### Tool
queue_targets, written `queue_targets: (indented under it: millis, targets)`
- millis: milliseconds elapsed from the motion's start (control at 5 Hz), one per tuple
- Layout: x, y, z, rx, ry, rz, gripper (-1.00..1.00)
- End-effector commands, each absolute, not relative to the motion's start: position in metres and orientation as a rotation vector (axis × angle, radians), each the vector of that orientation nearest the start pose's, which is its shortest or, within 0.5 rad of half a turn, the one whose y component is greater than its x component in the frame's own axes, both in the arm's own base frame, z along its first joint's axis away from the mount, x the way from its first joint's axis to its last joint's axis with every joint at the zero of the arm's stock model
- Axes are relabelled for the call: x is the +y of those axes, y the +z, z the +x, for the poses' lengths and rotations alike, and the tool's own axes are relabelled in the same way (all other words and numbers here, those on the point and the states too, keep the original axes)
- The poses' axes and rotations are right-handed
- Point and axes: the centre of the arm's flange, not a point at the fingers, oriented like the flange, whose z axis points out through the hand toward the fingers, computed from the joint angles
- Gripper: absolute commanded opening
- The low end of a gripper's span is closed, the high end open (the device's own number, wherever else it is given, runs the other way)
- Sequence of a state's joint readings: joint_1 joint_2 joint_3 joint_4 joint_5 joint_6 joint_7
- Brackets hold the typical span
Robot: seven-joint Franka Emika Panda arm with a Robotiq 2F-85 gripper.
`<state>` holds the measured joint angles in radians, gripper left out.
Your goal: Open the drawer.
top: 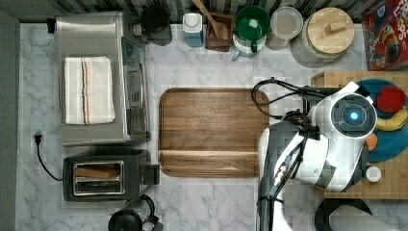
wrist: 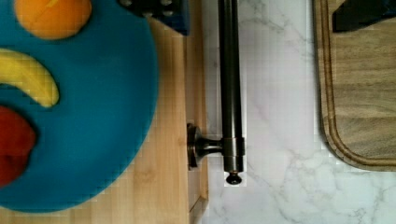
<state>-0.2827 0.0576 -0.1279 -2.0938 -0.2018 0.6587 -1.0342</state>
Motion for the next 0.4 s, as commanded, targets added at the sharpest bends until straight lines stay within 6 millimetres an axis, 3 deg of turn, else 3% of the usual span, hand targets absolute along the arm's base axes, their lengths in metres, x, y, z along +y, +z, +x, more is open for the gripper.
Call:
queue_targets:
  millis: [200,400]
  targets:
    - [-0.206,0.351,0.535,-0.111,-0.009,-3.319,1.0]
    - [-0.217,0.33,0.534,-0.076,-0.011,-3.32,1.0]
